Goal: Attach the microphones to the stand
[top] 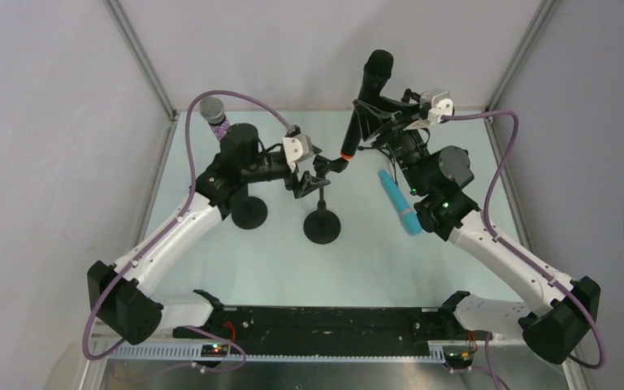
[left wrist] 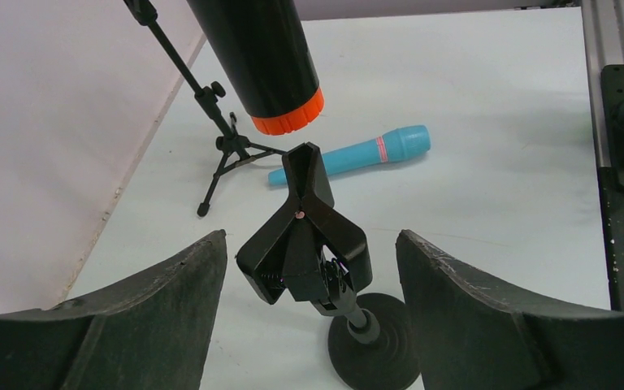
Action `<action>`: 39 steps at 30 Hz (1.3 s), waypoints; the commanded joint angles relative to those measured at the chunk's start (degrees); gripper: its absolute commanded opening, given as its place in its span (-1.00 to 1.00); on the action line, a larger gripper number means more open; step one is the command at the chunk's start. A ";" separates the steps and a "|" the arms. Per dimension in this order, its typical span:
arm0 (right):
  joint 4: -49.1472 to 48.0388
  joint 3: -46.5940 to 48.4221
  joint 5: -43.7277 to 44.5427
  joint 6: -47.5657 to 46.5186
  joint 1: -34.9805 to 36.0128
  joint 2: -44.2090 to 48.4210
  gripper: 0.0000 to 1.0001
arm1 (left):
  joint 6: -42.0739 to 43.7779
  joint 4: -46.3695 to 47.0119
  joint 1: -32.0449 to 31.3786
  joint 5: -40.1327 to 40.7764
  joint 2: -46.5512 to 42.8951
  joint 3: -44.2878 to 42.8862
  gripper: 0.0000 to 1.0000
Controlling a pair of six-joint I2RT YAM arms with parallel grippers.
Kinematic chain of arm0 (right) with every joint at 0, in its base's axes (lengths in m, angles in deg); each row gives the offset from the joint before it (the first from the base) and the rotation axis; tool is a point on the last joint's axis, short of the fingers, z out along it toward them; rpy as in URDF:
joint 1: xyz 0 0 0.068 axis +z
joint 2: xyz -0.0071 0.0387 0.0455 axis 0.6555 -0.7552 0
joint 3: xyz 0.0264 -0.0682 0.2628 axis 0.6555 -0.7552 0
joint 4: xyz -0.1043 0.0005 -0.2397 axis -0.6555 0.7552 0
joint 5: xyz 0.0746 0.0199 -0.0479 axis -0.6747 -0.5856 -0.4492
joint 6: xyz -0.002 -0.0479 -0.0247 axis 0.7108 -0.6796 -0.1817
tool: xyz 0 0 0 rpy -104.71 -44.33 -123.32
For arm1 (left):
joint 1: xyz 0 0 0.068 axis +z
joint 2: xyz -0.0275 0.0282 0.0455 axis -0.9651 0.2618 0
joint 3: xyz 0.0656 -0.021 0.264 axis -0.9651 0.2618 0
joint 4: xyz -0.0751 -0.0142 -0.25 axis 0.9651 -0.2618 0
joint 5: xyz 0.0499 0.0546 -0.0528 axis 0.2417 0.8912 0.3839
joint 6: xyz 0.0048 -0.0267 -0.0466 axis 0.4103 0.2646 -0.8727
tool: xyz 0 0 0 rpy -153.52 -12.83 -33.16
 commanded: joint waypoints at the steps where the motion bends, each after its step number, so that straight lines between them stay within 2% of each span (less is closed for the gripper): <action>1: -5.20 0.87 1.33 -0.13 0.29 1.25 -1.00 | -1.13 1.77 0.42 -0.23 0.31 -2.31 0.63; 5: -4.82 0.74 1.80 0.18 0.38 1.21 -1.00 | -2.25 1.77 0.50 0.08 0.73 -2.80 0.78; 8: -4.89 0.25 1.99 0.31 0.31 1.45 -1.00 | -2.66 1.79 0.46 0.46 0.82 -3.13 0.65; 10: -4.90 0.03 2.04 0.48 0.34 1.54 -1.00 | -2.84 1.82 0.48 0.45 0.83 -3.23 0.37; 11: -4.90 -0.04 2.05 0.56 0.36 1.55 -1.00 | -3.20 1.89 0.47 0.91 0.86 -3.29 0.04; 12: -4.95 -0.19 2.10 0.74 0.37 1.55 -1.00 | -4.12 2.07 0.42 1.40 0.92 -3.49 -0.12; 13: -5.16 -0.33 2.20 0.82 0.33 1.55 -1.00 | -4.51 2.10 0.47 2.46 1.08 -3.60 -0.38; 14: -5.25 -0.66 2.22 1.00 0.38 1.55 -1.00 | -4.93 2.14 0.47 2.83 1.12 -3.65 -0.48; 15: -5.39 -0.78 2.43 1.09 0.42 1.60 -1.00 | -4.96 2.13 0.51 3.24 1.00 -3.59 -0.68; 17: -5.72 -1.26 2.91 1.64 0.42 1.68 -1.00 | -4.61 2.13 0.46 3.11 0.54 -3.05 -0.77; 26: -8.63 -5.31 6.85 1.52 1.50 1.95 -1.00 | -4.54 2.11 0.34 3.19 -0.31 -1.53 -0.98; 33: -12.74 -8.54 10.11 2.37 2.47 1.02 -1.00 | -4.22 2.06 0.31 3.04 -0.33 -1.24 -0.99; 39: -17.34 -11.11 18.08 3.89 5.20 0.29 -1.00 | -4.09 2.45 0.04 4.48 -0.63 -0.52 -1.00</action>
